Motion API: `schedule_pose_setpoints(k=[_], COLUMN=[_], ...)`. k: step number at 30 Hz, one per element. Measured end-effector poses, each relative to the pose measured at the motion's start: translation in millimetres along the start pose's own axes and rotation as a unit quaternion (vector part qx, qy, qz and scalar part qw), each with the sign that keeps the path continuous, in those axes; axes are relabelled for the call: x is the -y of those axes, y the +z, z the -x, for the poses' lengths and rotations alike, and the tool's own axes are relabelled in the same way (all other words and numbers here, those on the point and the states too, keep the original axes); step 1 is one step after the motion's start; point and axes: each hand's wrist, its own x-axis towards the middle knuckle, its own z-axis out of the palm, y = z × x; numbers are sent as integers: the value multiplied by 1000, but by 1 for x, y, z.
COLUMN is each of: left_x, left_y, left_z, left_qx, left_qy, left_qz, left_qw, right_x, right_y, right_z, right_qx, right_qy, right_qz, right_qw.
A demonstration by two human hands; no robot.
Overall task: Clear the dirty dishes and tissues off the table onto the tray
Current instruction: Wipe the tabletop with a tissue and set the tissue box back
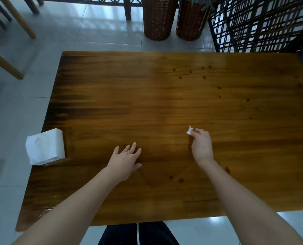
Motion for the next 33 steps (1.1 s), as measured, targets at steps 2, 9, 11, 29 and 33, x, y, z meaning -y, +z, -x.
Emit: schedule_pose_setpoints(k=[2,9,11,29,33], left_x=[0,-4,-4,-1,-2], left_y=[-1,-6,-7,-11,-10], left_z=[-1,-2,-2,-1,-1], left_qx=[1,6,5,21,24], left_qy=[-2,-9,-10,4,3], left_qz=[1,-4,-5,-5,-3], left_qw=[1000,1000,1000,1000,1000], right_x=[-22,4,22,-28,-3], right_y=[-8,4,13,1,7], right_z=[-12,-15,-9,87,132], right_qx=[-22,-40,-30,-19,-43], right_qy=[74,95,51,30,31], right_qz=[-5,-32,-28,-56,-79], right_qw=[997,994,998,998,995])
